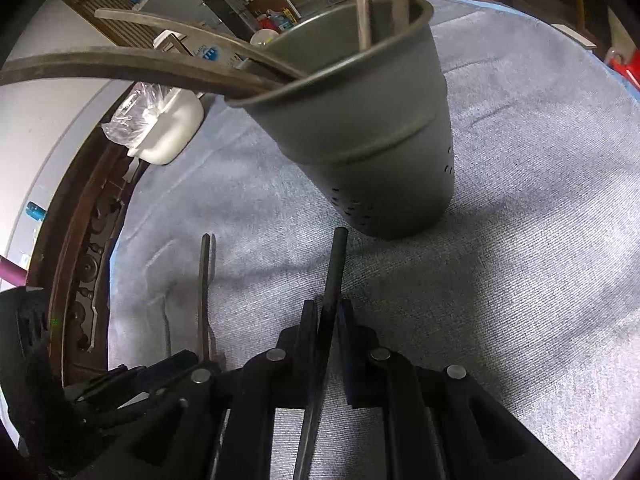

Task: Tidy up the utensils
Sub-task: 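Close the left tool on one loose chopstick while the right tool closes on the other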

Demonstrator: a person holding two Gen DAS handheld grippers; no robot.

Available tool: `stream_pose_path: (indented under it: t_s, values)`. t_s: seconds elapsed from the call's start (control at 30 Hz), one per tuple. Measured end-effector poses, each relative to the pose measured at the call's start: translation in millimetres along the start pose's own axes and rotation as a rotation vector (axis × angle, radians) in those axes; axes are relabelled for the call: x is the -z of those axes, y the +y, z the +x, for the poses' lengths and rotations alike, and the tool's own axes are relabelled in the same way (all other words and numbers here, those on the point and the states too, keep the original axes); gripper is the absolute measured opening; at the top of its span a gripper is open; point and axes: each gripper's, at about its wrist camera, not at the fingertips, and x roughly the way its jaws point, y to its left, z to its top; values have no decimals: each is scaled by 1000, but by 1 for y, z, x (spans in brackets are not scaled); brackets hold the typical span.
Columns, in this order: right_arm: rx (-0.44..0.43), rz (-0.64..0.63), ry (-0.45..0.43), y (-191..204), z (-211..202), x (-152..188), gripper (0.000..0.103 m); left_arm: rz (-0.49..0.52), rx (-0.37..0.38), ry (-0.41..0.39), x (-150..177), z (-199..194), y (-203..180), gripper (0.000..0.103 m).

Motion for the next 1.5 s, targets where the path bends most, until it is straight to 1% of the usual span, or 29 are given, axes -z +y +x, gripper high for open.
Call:
stream_pose_path:
  t_s: [0.03, 0.1, 0.23, 0.3, 0.4, 0.53, 0.57, 0.63, 0.67, 0.7, 0.77, 0.9, 1.0, 1.07, 1.13, 1.2, 1.27, 1.3, 1.33, 1.37, 1.4, 1.43, 1.5]
  values:
    - [-3, 0, 0, -1, 0, 0, 14, -7, 29, 8, -3, 1, 5, 37]
    - [-8, 1, -1, -2, -1, 0, 14, -21, 83, 26, -7, 1, 11, 44]
    - [-7, -8, -5, -3, -1, 1, 14, -69, 164, 83, -18, 4, 25, 49]
    - [-9, -8, -4, -3, -2, 1, 14, -88, 178, 109, -24, 5, 28, 50]
    - [-11, -11, -1, -3, -2, 1, 14, -118, 183, 127, -32, 7, 32, 50]
    - [-20, -12, 8, -4, -2, 0, 14, -138, 167, 113, -41, 7, 35, 50]
    - [-21, -14, 9, -4, -1, 0, 14, -132, 159, 108, -40, 7, 34, 49]
    - [-18, -36, 9, -2, -1, 0, 14, -107, 118, 97, -42, 8, 30, 37]
    - [-16, -50, 7, -1, -1, 0, 14, -99, 102, 94, -44, 9, 29, 25]
    - [-19, -56, 4, 1, -1, -1, 14, -101, 103, 94, -45, 9, 32, 18]
    - [-41, -65, -6, 5, -2, -1, 14, -108, 138, 106, -45, 10, 40, 11]
    - [-71, -129, -29, 27, -3, -1, 14, -84, 120, 101, -43, 5, 49, 10]
    - [-98, -141, -13, 40, 4, -1, 14, -77, 120, 100, -43, 1, 59, 10]
    - [-80, -141, 0, 47, 10, 1, 14, -75, 123, 111, -45, 1, 67, 10]
    - [-54, -128, 2, 46, 9, 2, 14, -95, 141, 120, -45, 1, 72, 10]
    - [-58, -123, -21, 44, -1, 0, 14, -114, 157, 109, -46, -3, 79, 10]
    - [-48, -115, -30, 39, -11, -2, 14, -143, 179, 110, -48, -5, 85, 14]
    - [-46, -109, -29, 37, -15, -3, 16, -154, 189, 110, -46, -8, 89, 17]
    - [-44, -103, -24, 33, -17, -6, 21, -164, 194, 106, -41, -13, 90, 21]
    - [-38, -88, -16, 28, -18, -6, 26, -172, 190, 102, -42, -13, 91, 29]
    - [-35, -70, -8, 25, -17, -6, 42, -181, 183, 100, -42, -14, 93, 35]
    - [-39, -54, -3, 22, -16, -5, 66, -193, 174, 100, -41, -12, 91, 35]
    - [-63, -26, -24, 18, -18, -2, 68, -204, 159, 101, -42, -9, 92, 35]
